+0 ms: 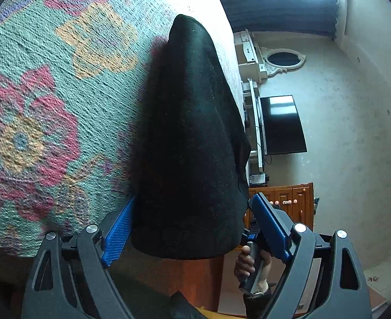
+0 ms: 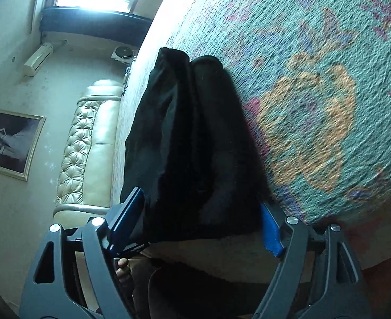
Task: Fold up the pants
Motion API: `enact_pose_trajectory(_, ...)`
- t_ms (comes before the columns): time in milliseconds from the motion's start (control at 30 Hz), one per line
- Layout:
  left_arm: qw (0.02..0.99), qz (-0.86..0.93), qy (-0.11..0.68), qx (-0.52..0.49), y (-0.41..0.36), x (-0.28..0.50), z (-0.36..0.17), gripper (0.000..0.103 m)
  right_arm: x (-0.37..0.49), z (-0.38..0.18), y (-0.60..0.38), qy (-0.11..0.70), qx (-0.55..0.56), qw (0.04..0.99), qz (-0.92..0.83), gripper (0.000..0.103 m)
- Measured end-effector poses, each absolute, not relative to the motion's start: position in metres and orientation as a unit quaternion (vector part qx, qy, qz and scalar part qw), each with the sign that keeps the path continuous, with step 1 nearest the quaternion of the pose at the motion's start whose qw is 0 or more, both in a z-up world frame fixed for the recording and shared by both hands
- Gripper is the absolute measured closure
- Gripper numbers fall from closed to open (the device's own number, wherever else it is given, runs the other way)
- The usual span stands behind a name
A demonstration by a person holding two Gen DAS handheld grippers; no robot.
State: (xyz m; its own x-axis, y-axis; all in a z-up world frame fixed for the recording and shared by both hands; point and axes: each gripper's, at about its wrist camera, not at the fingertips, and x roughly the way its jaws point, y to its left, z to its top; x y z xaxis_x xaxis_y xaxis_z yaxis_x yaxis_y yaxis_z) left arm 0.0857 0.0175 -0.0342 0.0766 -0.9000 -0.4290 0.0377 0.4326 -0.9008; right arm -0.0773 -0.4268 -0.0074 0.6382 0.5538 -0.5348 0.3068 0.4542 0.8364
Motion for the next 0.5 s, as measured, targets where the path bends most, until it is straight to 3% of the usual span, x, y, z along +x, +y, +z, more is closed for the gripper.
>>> enact_pose_trajectory(133,0.641,-0.375,0.562,-0.364,0.013,0.084,-0.031,0.019,-0.075,-0.005,-0.419,0.420,0.503,0.751,0.080,0.029)
enact_pose_trajectory(167,0.648,-0.371,0.564,-0.353,0.012,0.083,-0.030,0.023,-0.072,-0.003,-0.414,0.427,0.490,0.756,0.076,0.039)
enact_pose_trajectory(200,0.660,-0.357,0.569,-0.335,0.010,0.082,-0.030,0.038,-0.069,-0.001,-0.407,0.433,0.475,0.763,0.071,0.041)
enact_pose_trajectory(233,0.667,-0.348,0.575,-0.320,0.007,0.081,-0.030,0.044,-0.069,0.000,-0.404,0.434,0.467,0.768,0.068,0.046)
enact_pose_trajectory(333,0.683,-0.342,0.572,-0.300,0.010,0.078,-0.031,0.052,-0.068,-0.001,-0.399,0.430,0.468,0.770,0.066,0.051)
enact_pose_trajectory(500,0.710,-0.322,0.568,-0.263,0.004,0.073,-0.024,0.057,-0.068,-0.003,-0.401,0.427,0.464,0.774,0.063,0.052)
